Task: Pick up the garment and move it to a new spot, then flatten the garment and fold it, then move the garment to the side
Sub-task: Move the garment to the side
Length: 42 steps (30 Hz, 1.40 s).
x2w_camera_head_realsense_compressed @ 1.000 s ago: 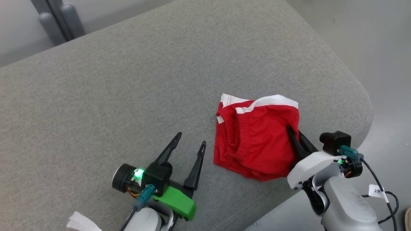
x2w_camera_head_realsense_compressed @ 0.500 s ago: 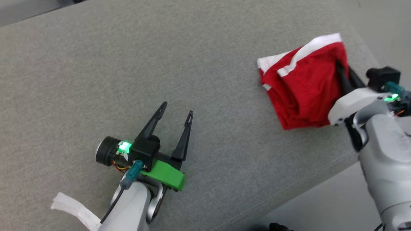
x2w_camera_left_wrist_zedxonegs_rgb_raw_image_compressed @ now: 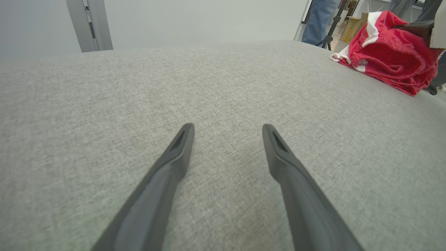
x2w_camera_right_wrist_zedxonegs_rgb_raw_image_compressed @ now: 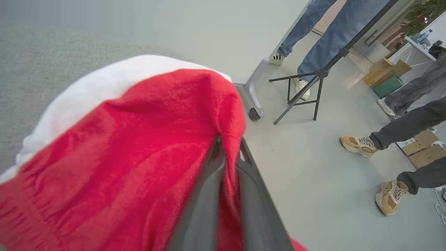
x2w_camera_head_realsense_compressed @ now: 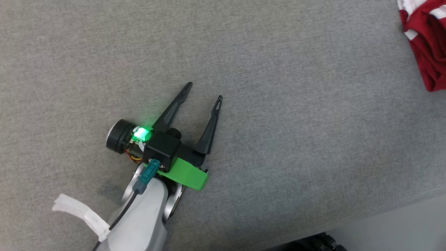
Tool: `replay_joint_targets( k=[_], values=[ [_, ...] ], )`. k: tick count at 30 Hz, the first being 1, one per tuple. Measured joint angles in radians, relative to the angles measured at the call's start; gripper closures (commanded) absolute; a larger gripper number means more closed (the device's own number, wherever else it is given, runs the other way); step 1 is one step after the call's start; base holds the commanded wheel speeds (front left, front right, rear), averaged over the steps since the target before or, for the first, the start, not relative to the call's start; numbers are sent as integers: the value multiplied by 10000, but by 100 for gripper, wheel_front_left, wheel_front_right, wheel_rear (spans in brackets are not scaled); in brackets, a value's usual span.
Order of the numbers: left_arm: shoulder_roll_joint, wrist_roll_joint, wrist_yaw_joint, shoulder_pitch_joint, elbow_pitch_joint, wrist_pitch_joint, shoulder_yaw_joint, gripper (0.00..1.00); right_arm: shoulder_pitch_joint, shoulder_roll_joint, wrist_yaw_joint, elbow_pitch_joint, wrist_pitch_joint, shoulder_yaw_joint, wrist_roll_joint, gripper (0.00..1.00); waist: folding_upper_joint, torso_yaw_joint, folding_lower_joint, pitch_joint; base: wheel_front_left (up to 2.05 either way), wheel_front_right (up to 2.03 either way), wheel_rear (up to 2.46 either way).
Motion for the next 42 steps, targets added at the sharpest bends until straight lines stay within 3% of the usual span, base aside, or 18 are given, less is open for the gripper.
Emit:
replay_joint_targets(
  k=[3, 4, 5, 6, 11, 14, 17, 19, 27, 33, 42],
  values=[
    [-81, 0, -4, -59, -63, -12, -61, 0, -13, -169, -2, 23, 0, -788, -667, 100, 1, 319, 0, 171, 0, 0, 0],
    [-92, -2, -4, -73, -75, -12, -65, 0, -13, -207, 0, 21, 0, -1103, -901, 71, 0, 415, 0, 210, 0, 0, 0],
    [-94, -2, -4, -74, -79, -13, -63, 0, -13, -213, 0, -8, 0, -1356, -1035, 49, 0, 480, 0, 231, 0, 0, 0],
    [-96, -2, -4, -75, -81, -33, -63, 0, -13, -215, 0, -77, 0, -1603, -1287, 0, 0, 549, 0, 251, 0, 0, 0],
    [-84, -52, -4, -45, 31, -27, 58, 0, 45, 23, -2, -757, 0, -2836, -2088, 0, 0, 651, 0, 80, 0, 0, 0],
    [-59, -100, -4, 126, 171, -6, 184, 0, 139, 533, 0, -1386, 0, -2915, -2219, 0, 0, 643, 0, -179, 0, 0, 0],
    [-52, -174, 23, 409, 293, 2, 443, 0, 313, 1289, -2, -2399, -2, -2370, -2025, 0, 0, 628, 0, -524, 0, 0, 0],
    [-40, -286, 142, 726, 422, 6, 777, 0, 853, 2010, -2, -3290, 0, -1390, -1515, 0, 0, 619, 0, -929, 0, 0, 0],
    [-33, -428, 460, 1215, 556, 13, 1779, 0, 2602, 3239, -2, -4727, 0, 646, 165, 0, -1, 714, 1, -2118, 0, 0, 0],
    [-38, -453, 616, 1521, 681, 13, 2437, 0, 4159, 3678, -2, -5124, 0, 1536, 1009, 0, 0, 902, 0, -2923, 0, 0, 0],
    [-40, -619, 878, 2208, 886, 13, 3158, 0, 5940, 3893, -2, -5833, 0, 2000, 1609, 0, 0, 1212, 0, -3975, 0, 0, 0]
  ],
)
